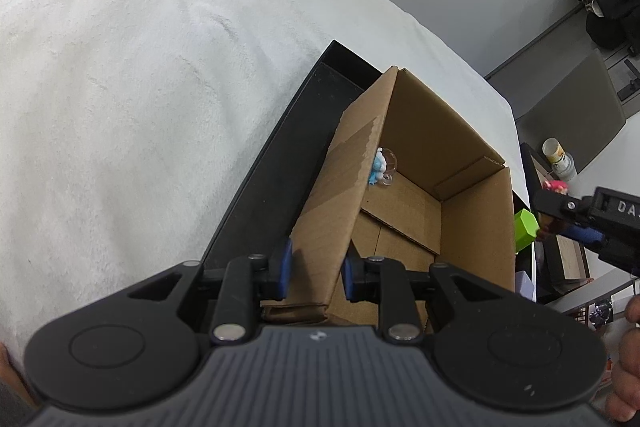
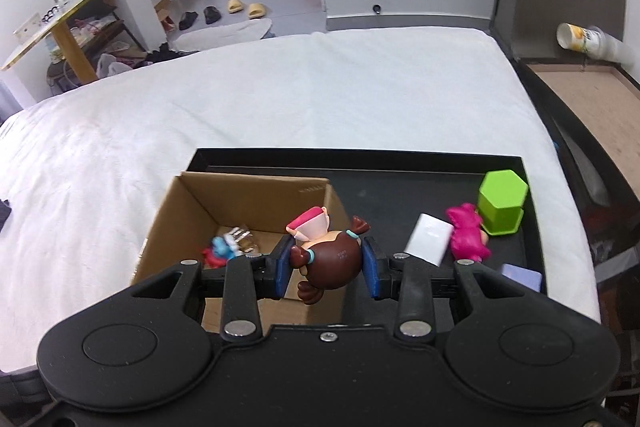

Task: Organize rigid objects
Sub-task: 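Lift the brown figure with the right tool and carry it over the box, then open the right tool to drop the brown figure into the box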

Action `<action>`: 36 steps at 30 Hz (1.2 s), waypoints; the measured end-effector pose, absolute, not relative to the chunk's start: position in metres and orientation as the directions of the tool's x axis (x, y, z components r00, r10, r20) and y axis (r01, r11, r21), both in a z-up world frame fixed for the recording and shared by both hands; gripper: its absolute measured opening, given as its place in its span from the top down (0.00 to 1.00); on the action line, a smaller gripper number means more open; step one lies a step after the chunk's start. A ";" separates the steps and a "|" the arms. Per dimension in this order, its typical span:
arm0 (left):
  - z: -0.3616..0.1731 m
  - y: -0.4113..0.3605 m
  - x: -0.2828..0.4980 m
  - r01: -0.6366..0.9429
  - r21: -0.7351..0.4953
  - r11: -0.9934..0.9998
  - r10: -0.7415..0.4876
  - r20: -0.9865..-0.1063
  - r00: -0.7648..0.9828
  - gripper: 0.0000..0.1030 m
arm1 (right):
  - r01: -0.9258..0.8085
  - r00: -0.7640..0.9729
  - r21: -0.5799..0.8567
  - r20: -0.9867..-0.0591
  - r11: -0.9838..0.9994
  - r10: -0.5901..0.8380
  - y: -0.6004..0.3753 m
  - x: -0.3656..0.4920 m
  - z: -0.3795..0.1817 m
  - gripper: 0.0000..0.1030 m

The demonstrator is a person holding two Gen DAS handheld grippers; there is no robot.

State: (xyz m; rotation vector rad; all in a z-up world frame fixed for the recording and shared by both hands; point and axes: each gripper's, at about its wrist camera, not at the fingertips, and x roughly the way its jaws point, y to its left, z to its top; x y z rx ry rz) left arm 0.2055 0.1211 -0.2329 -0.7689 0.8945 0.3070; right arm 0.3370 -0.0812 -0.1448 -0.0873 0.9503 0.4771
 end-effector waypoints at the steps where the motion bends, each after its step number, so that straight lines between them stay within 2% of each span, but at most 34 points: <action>1: -0.233 0.121 0.205 -0.540 -0.473 0.696 -0.068 -0.793 0.606 0.77 | -0.434 0.484 0.134 -0.799 0.891 0.356 -0.078 0.337 -0.146 0.66; 23: -0.237 0.128 0.205 -0.526 -0.506 0.683 -0.103 -0.781 0.617 0.76 | -0.521 0.474 0.015 -0.827 0.853 0.304 -0.007 0.343 -0.180 0.64; 36: -0.234 0.126 0.207 -0.527 -0.495 0.691 -0.092 -0.783 0.615 0.75 | -0.501 0.491 0.070 -0.798 0.863 0.349 -0.050 0.330 -0.148 0.63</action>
